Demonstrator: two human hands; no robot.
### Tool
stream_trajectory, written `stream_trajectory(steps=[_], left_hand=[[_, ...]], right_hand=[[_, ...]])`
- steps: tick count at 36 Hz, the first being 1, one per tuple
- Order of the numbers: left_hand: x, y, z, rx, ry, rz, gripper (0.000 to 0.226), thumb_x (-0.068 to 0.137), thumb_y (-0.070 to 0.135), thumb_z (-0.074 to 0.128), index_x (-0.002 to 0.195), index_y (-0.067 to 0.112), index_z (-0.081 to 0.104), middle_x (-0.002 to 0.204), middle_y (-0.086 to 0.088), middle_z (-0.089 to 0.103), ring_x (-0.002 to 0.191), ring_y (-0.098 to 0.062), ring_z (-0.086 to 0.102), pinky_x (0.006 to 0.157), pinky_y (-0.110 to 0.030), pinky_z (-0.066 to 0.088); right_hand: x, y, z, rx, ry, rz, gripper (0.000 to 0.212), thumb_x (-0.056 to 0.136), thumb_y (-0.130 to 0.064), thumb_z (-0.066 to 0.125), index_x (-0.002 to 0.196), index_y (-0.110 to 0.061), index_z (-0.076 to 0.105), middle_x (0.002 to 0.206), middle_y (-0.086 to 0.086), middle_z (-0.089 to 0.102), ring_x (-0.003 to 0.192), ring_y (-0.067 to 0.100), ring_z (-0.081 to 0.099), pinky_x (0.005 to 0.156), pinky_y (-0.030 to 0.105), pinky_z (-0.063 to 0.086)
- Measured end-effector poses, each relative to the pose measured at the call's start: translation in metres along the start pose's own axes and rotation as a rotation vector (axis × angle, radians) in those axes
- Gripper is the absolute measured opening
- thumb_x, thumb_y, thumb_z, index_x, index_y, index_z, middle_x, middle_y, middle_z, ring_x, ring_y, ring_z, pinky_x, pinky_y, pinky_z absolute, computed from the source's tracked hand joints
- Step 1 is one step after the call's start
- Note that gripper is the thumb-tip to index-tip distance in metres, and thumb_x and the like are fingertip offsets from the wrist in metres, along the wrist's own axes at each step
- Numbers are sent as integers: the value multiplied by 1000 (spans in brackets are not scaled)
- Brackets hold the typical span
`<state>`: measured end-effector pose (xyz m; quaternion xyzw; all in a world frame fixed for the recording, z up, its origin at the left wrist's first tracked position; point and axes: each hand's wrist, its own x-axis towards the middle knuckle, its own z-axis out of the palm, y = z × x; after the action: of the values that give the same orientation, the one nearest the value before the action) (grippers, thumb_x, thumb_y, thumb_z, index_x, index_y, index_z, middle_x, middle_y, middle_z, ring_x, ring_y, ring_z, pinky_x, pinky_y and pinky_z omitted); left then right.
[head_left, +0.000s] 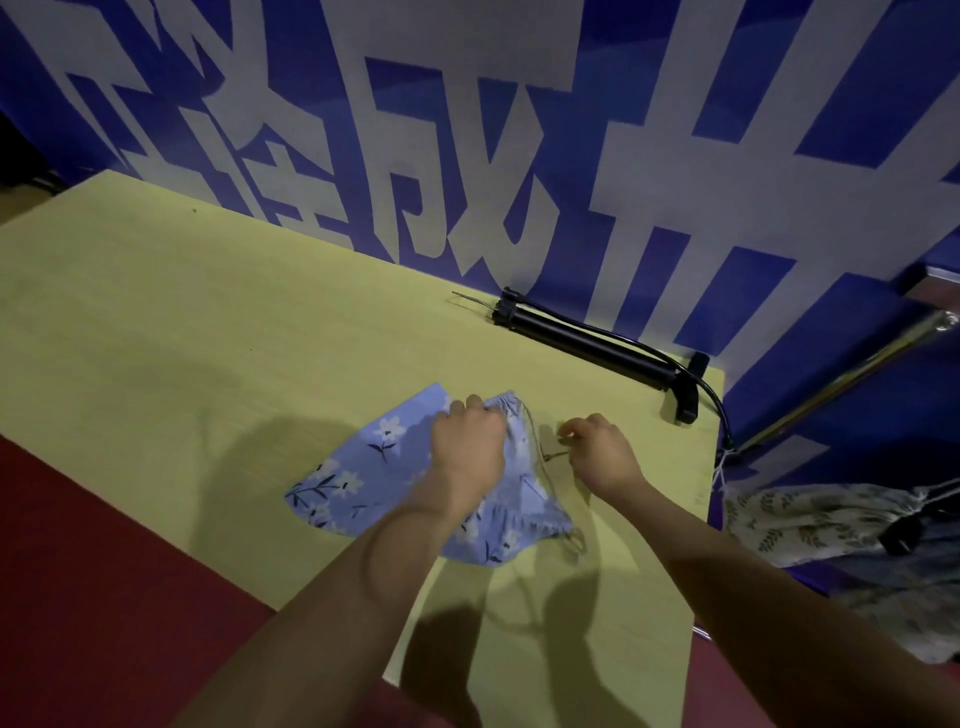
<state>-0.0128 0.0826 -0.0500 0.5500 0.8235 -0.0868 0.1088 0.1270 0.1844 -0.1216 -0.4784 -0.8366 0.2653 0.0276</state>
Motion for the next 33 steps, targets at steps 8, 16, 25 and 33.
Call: stream_trajectory(steps=[8, 16, 25, 33], left_hand=[[13, 4, 2, -37, 35, -68, 38, 93, 3, 49, 130, 4, 44, 136, -16, 37, 111, -31, 52, 86, -42, 52], [9, -1, 7, -129, 32, -70, 37, 95, 2, 44, 132, 8, 42, 142, -12, 31, 102, -30, 56, 72, -32, 42], [0, -10, -13, -265, 89, 7, 53, 92, 0, 44, 142, 13, 32, 146, -6, 27, 121, -37, 34, 73, -34, 37], [-8, -24, -43, -437, 110, 62, 55, 83, -1, 50, 135, 13, 40, 146, 0, 30, 115, -34, 31, 88, -45, 46]], right_hand=[[9, 6, 17, -114, -57, -21, 20, 86, -19, 60, 105, -12, 61, 113, 13, 54, 107, 36, 49, 90, 37, 41], [-1, 7, 19, 48, 43, 6, 18, 97, -16, 43, 97, -4, 56, 103, 18, 58, 96, 36, 52, 81, 41, 42], [-25, -34, -19, 375, 219, -120, 9, 96, -23, 52, 93, -15, 53, 74, -4, 57, 69, 21, 54, 64, 35, 44], [-33, -75, -28, 373, 112, -271, 6, 89, -19, 58, 85, -18, 62, 80, -2, 67, 76, 23, 62, 71, 41, 50]])
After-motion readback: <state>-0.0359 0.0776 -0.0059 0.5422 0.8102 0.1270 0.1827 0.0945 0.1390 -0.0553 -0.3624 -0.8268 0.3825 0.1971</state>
